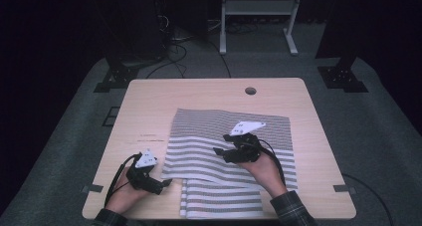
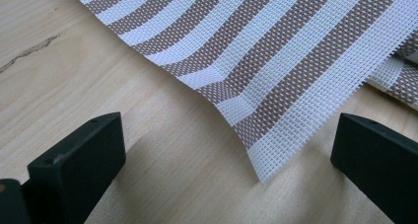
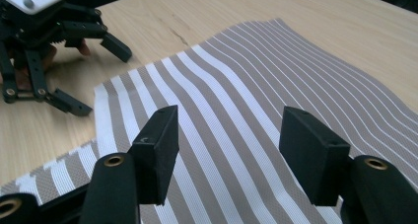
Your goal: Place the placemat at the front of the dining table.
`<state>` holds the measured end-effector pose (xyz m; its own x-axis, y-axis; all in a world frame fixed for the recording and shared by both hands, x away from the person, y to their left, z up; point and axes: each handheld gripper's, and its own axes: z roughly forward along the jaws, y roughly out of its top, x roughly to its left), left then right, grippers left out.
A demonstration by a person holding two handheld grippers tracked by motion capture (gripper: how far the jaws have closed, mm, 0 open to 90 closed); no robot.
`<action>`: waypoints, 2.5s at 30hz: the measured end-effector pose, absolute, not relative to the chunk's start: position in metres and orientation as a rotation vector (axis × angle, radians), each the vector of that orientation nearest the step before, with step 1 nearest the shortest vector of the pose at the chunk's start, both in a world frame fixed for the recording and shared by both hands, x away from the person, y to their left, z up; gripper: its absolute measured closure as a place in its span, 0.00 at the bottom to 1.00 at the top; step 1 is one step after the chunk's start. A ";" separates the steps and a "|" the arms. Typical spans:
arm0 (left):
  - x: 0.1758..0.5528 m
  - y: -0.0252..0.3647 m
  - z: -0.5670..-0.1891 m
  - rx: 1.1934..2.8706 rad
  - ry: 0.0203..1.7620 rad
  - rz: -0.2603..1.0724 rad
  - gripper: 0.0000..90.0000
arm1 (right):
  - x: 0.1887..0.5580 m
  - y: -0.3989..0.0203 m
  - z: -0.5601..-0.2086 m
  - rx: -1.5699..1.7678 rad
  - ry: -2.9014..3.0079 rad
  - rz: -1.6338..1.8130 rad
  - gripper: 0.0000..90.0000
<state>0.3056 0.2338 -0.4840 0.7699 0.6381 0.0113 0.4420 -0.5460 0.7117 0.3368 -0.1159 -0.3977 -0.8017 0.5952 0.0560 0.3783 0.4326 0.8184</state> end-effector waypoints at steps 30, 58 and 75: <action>0.305 0.234 -0.484 2.240 0.795 0.351 0.00 | 0.295 -0.240 -0.423 1.111 2.312 1.149 0.40; 0.305 0.234 -0.484 2.243 0.794 0.353 0.00 | 0.246 -0.287 -0.473 1.272 2.370 0.888 0.39; 0.300 0.220 -0.482 2.249 0.753 0.340 0.06 | 0.248 -0.290 -0.471 1.285 2.372 0.926 0.81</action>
